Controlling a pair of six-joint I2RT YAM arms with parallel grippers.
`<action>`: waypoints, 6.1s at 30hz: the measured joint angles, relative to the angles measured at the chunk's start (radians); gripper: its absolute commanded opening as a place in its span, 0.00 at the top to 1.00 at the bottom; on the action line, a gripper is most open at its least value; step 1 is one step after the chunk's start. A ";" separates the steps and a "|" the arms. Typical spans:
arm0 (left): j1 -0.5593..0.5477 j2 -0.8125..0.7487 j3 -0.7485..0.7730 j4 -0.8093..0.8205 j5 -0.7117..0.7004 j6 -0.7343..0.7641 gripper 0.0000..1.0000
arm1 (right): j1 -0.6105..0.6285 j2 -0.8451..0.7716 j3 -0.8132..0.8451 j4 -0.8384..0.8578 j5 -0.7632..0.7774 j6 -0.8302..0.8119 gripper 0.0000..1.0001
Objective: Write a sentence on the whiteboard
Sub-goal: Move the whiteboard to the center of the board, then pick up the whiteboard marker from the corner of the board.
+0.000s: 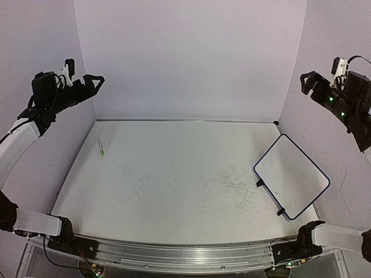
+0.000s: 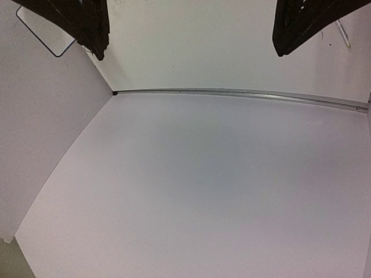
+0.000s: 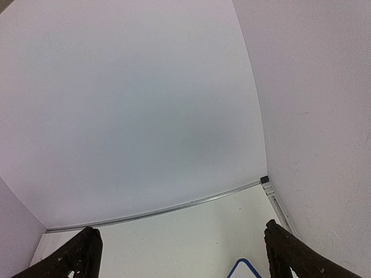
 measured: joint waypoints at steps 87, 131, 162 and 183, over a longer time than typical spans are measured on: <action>-0.240 0.089 -0.180 0.028 0.091 0.035 0.00 | 0.445 0.911 -0.291 -0.315 0.452 1.407 0.93; -0.321 0.109 -0.402 0.142 -0.045 -0.207 0.01 | 0.898 0.960 -0.383 0.624 0.085 0.084 0.97; 0.002 0.415 0.034 -0.295 -0.303 -0.067 0.03 | 0.513 0.252 -0.319 0.223 0.199 -0.087 0.02; 0.092 0.957 0.314 -0.399 -0.375 -0.013 0.39 | 0.428 0.570 -0.431 0.260 -0.278 -0.191 0.13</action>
